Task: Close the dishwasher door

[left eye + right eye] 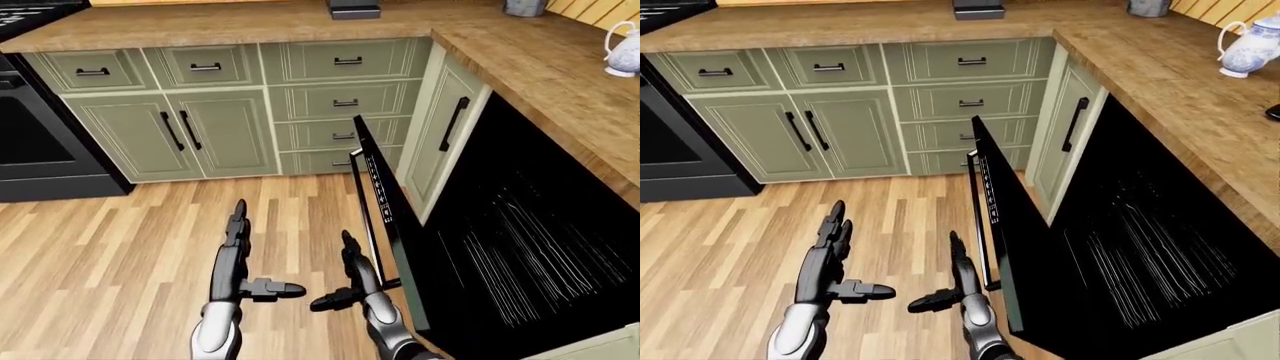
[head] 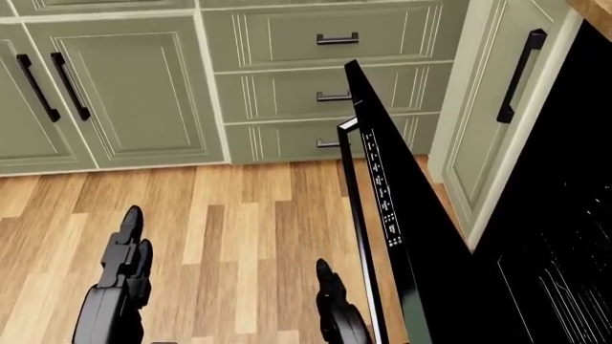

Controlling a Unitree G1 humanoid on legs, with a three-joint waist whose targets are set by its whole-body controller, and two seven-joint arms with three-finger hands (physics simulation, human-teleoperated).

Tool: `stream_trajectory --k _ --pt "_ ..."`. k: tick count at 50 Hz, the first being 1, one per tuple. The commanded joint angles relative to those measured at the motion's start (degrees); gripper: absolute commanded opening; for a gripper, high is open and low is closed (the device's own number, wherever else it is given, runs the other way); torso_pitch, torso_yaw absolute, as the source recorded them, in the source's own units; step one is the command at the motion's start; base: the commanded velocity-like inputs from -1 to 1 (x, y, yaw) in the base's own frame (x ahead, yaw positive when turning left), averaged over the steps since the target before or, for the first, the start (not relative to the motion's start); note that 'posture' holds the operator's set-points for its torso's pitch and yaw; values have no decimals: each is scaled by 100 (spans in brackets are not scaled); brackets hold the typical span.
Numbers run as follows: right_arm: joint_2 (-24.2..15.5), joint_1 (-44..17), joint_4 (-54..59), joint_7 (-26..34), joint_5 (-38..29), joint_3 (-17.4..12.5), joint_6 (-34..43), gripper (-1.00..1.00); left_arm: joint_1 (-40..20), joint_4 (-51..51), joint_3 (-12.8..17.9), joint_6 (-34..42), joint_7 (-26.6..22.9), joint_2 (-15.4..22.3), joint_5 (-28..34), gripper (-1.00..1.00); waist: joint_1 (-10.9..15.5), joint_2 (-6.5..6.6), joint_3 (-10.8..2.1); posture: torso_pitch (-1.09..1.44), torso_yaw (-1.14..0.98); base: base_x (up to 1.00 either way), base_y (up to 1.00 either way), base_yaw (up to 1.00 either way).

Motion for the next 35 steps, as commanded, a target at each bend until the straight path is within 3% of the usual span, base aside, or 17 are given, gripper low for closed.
stream_trajectory --k 1,15,22,35 --pt "20 -50 -123 39 -40 -1 -199 100 -74 -260 -3 -166 4 7 -8 100 3 17 -102 0 0 0 0 0" --pt "-100 644 106 492 -83 -458 184 100 -45 -297 -21 -162 7 2 10 100 23 -21 -86 0 0 0 0 0" --pt "-268 784 122 -174 -420 -464 40 100 -24 -325 -32 -165 11 -2 21 100 30 -39 -100 0 0 0 0 0" --pt "-441 865 107 -494 -478 -495 -180 100 15 -387 -37 -152 13 -5 23 100 49 -37 -121 0 0 0 0 0"
